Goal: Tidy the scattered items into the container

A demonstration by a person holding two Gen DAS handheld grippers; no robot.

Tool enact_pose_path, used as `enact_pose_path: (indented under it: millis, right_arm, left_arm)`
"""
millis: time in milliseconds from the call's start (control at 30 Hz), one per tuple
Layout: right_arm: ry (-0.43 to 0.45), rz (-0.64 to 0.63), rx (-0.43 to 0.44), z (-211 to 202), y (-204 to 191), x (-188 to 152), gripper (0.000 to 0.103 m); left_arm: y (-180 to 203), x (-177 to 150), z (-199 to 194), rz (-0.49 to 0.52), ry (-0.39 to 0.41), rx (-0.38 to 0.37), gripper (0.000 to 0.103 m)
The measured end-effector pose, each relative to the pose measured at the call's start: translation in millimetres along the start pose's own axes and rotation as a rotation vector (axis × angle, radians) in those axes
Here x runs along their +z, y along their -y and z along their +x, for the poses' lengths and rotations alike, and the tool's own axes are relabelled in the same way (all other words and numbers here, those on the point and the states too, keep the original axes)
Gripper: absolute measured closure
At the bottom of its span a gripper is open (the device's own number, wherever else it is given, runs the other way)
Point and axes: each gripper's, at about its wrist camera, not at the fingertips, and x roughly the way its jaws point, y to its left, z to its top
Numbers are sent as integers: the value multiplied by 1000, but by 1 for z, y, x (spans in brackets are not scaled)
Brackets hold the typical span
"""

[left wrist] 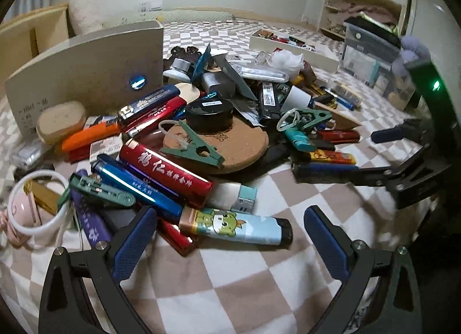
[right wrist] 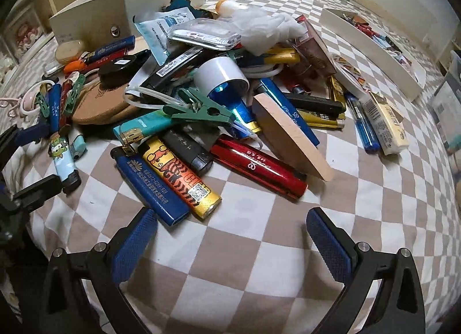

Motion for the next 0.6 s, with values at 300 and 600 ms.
enact_pose_path:
  millis: [300, 600]
  right_arm:
    - [-5, 28, 31, 1, 2, -1, 0]
    - [29, 67, 63, -7, 1, -5, 0]
  left_arm:
    - [13, -10, -6, 85, 14, -106, 0]
    - [28, -16, -16, 118, 8, -127, 0]
